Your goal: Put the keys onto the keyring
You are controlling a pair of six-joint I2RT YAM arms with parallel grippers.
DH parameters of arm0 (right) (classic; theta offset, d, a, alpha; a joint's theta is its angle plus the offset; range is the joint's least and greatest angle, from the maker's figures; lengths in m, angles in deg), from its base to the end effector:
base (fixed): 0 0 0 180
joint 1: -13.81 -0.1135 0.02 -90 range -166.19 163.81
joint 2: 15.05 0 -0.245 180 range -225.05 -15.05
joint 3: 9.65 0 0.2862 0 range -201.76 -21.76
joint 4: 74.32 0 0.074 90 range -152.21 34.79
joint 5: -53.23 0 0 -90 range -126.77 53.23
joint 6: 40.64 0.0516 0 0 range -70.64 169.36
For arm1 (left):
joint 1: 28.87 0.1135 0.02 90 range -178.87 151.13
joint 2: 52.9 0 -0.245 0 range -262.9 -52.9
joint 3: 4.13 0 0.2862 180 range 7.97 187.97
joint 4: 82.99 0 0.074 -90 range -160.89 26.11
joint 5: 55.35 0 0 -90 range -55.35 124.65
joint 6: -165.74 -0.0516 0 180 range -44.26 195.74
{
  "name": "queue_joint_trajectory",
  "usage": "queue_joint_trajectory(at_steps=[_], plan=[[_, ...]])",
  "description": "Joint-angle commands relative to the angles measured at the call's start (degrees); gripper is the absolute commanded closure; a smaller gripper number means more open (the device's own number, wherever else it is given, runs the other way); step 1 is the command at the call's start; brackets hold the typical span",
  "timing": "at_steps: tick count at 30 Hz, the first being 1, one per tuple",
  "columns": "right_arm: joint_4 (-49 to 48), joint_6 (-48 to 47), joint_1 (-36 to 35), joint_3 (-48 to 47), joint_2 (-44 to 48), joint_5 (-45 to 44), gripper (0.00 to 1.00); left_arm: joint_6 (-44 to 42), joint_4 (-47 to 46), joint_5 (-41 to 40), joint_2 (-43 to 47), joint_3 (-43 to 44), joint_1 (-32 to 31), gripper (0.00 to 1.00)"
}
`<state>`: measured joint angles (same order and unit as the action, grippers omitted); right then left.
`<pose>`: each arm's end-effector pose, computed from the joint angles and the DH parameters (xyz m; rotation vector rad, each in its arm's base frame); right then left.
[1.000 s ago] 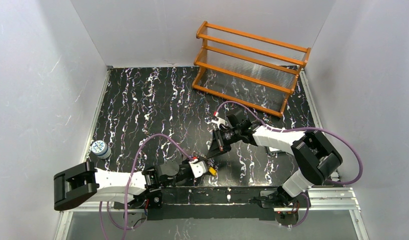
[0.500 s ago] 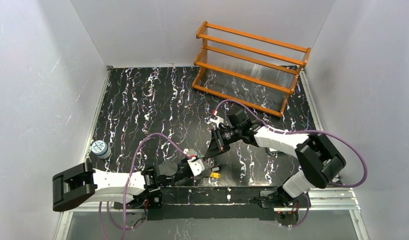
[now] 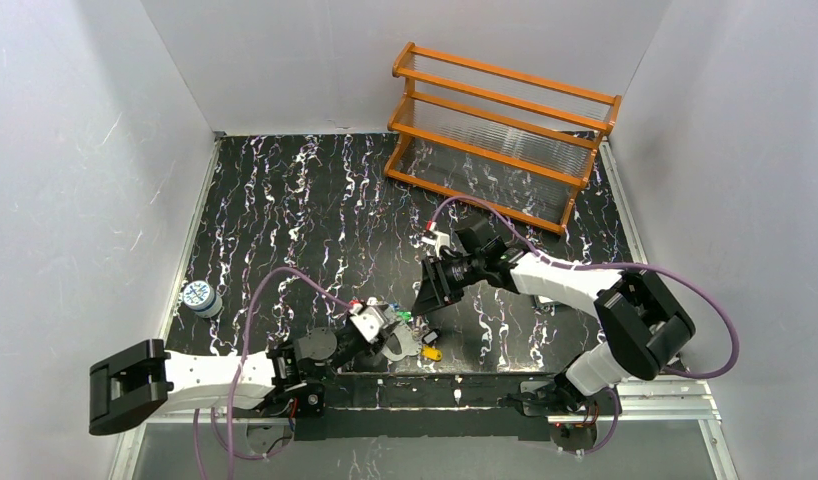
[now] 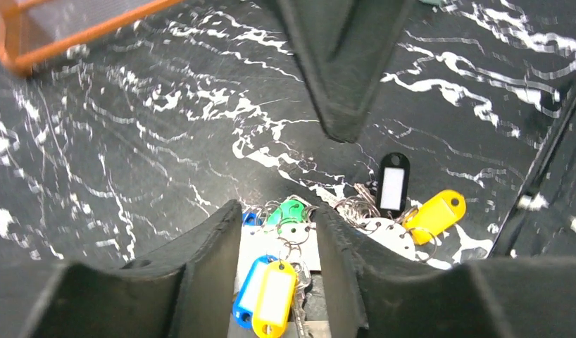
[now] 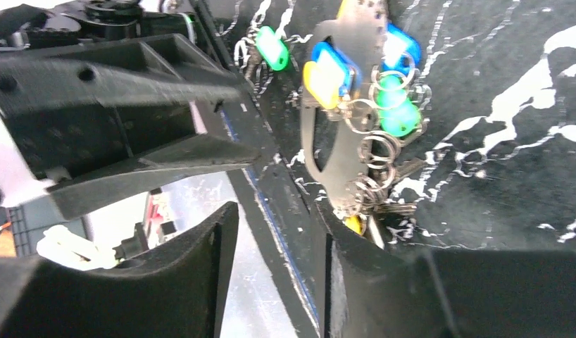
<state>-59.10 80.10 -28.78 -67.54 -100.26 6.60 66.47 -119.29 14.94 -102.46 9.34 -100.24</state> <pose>0.2234 0.2535 0.1509 -0.6976 2.4587 1.4639 0.0852 -0.1981 0.1318 0.8089 1.3771 -0.5803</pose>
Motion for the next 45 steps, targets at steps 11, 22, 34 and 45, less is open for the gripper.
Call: queue_joint_trajectory(at_steps=[11, 22, 34, 45], plan=[[1.7, -8.0, 3.9, 1.7, -10.9, 1.0, 0.42, 60.2, 44.4, -23.0, -0.9, 11.6, 0.1, 0.31], [5.7, -8.5, 3.8, 5.2, -11.3, 4.9, 0.67, 61.8, 35.6, -7.3, -13.4, 13.6, 9.7, 0.64], [-0.4, -2.1, -1.8, 6.4, -13.7, 6.5, 0.84, 49.1, 24.7, 9.2, -43.0, 28.3, 23.1, 0.85], [2.8, -6.0, -1.6, 4.3, -6.1, 1.5, 0.61, 32.8, 25.1, 21.1, -48.3, 40.6, 30.5, 0.64]])
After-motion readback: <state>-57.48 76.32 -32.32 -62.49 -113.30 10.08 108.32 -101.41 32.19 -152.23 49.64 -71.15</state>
